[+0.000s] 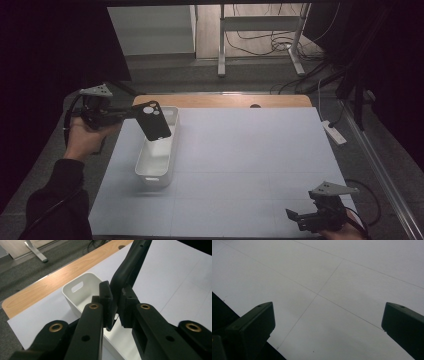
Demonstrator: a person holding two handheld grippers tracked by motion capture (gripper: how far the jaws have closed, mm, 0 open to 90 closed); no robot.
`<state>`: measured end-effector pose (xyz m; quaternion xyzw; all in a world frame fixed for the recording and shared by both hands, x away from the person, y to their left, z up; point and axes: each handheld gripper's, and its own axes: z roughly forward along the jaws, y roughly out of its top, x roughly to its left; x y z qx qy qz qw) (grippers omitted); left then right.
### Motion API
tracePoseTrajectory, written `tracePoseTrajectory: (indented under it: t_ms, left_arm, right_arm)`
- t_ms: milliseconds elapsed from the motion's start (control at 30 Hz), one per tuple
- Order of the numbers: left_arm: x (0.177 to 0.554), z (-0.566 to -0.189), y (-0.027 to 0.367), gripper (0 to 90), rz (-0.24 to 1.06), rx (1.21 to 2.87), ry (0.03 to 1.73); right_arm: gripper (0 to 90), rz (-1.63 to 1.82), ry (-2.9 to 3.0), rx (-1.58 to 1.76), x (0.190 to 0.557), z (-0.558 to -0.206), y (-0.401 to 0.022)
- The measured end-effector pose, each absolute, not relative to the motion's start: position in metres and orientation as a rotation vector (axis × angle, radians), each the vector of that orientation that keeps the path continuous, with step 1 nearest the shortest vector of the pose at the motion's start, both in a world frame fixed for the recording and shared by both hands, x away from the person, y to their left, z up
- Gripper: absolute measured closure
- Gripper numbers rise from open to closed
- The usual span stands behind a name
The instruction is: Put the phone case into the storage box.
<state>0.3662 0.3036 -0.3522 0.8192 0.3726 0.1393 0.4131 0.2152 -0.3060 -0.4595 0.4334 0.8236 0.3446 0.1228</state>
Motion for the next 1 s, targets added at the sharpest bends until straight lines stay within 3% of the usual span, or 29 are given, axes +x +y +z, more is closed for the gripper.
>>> tracePoseTrajectory:
  t_ms: [1000]
  left_arm:
    - [0.419, -0.382, 0.296, 82.2, 0.353, 2.088, 0.979]
  right_arm:
    - [0.0, 1.02, 2.409, 1.257, 0.215, -0.46, -0.306]
